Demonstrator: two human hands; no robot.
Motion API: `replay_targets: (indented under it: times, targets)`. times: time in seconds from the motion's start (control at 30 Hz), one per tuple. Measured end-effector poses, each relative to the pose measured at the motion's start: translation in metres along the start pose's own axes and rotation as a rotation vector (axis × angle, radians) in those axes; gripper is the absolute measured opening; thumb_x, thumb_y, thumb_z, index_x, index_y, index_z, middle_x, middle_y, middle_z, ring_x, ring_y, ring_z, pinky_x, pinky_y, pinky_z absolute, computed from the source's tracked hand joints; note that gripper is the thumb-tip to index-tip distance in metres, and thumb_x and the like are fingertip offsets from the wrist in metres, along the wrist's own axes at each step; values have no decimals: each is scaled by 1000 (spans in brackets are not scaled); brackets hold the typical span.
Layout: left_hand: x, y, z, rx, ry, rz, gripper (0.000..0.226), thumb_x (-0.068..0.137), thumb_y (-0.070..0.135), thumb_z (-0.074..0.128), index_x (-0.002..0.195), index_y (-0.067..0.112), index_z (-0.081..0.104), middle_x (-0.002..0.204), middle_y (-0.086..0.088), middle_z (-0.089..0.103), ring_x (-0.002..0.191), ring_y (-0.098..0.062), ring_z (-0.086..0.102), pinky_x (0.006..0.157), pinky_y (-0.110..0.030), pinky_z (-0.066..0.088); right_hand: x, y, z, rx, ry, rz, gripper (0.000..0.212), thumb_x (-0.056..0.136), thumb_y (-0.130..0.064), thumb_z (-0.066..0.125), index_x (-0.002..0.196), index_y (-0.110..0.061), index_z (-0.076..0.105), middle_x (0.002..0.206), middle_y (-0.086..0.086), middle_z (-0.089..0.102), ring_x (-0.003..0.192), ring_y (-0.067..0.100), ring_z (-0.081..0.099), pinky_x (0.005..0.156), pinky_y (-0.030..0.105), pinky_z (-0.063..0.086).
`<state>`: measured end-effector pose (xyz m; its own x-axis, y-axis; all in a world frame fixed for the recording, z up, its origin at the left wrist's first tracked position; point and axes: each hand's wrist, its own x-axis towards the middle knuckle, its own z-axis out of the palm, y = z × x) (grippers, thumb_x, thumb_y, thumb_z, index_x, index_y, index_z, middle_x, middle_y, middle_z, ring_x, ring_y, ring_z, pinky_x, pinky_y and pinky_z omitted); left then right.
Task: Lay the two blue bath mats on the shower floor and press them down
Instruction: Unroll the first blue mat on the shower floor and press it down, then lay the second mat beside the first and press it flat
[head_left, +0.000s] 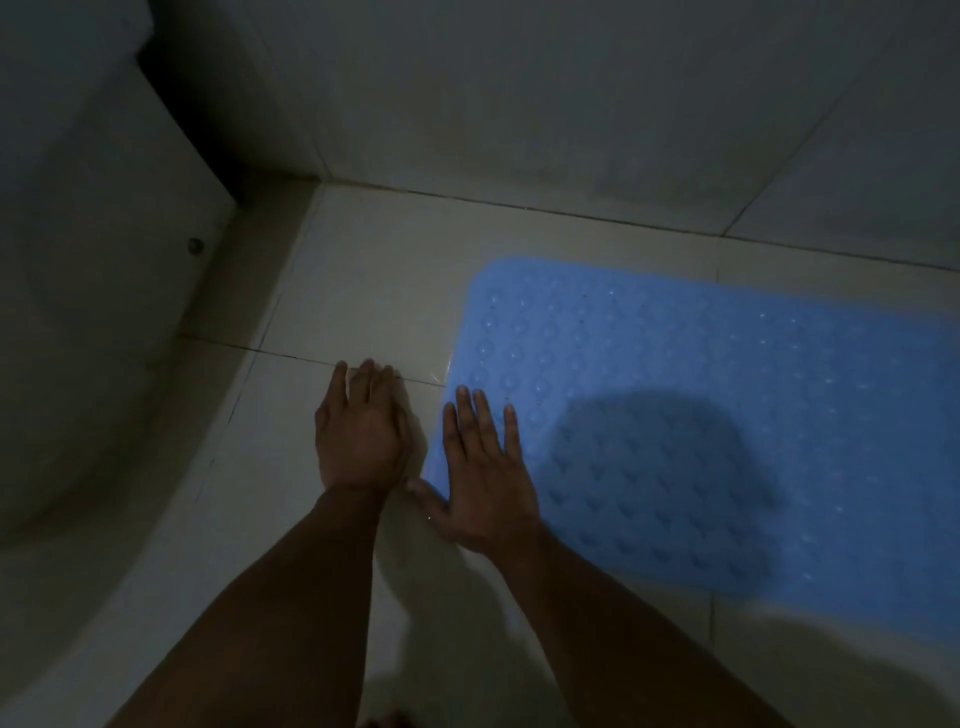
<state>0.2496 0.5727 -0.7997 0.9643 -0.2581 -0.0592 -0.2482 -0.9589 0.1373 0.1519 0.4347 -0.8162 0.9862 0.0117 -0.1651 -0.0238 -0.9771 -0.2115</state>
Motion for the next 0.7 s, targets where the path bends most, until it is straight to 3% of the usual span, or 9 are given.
replay_targets:
  times: [0.17,0.23,0.27,0.3,0.33,0.37,0.47,0.57,0.7]
  targets:
    - [9,9,-15,-27,6,-1,54,96,33,37,140,10,58,148,-14,54,145,-40,36,101,-56,45,4,3,-17,136,-179,-21,100,89,-73,30,160,-8,2,167,13,-16,154,29,-18,121,58,-10]
    - [22,28,-29,-45,23,9,54,95,33,37,139,11,59,148,-14,54,147,-39,34,102,-56,44,17,13,-44,360,-328,3,82,94,-64,38,156,-12,24,168,11,4,156,29,1,124,53,2]
    - [31,39,-36,-52,32,27,55,95,33,37,140,11,59,149,-14,53,147,-39,34,103,-57,44,23,21,-60,501,-374,37,63,96,-58,41,143,-16,48,160,15,30,150,33,25,121,50,19]
    - [41,56,-46,-66,31,54,55,95,34,37,140,11,58,149,-14,53,147,-39,33,103,-57,44,27,32,-76,594,-344,64,44,96,-52,43,116,-19,66,139,18,54,131,38,49,109,47,38]
    - [50,75,-55,-82,38,87,55,95,34,36,141,11,58,150,-14,52,147,-39,33,104,-57,44,28,47,-93,628,-259,90,35,96,-47,46,98,-22,70,118,18,66,112,40,61,97,44,48]
    - [60,99,-65,-95,48,124,54,97,33,36,142,11,57,151,-14,51,148,-39,33,104,-57,43,27,68,-109,617,-185,123,31,95,-41,49,98,-21,71,112,15,70,105,38,64,92,42,52]
    - [81,162,-86,-130,78,224,48,101,28,46,144,10,54,152,-15,49,148,-39,31,106,-56,42,19,147,-144,450,-86,189,31,94,-25,55,120,-20,70,126,8,69,117,30,63,101,38,50]
    - [91,240,-108,-131,93,367,49,100,28,50,146,13,51,154,-13,47,150,-37,28,108,-56,41,-9,258,-198,285,-48,349,33,93,-23,54,124,-21,69,132,7,66,124,28,59,105,35,47]
    - [91,354,-136,-85,82,584,54,101,35,46,153,20,42,161,-6,37,154,-32,19,113,-52,34,-83,399,-287,113,256,651,40,94,-29,54,132,-22,62,137,9,60,127,31,55,105,38,44]
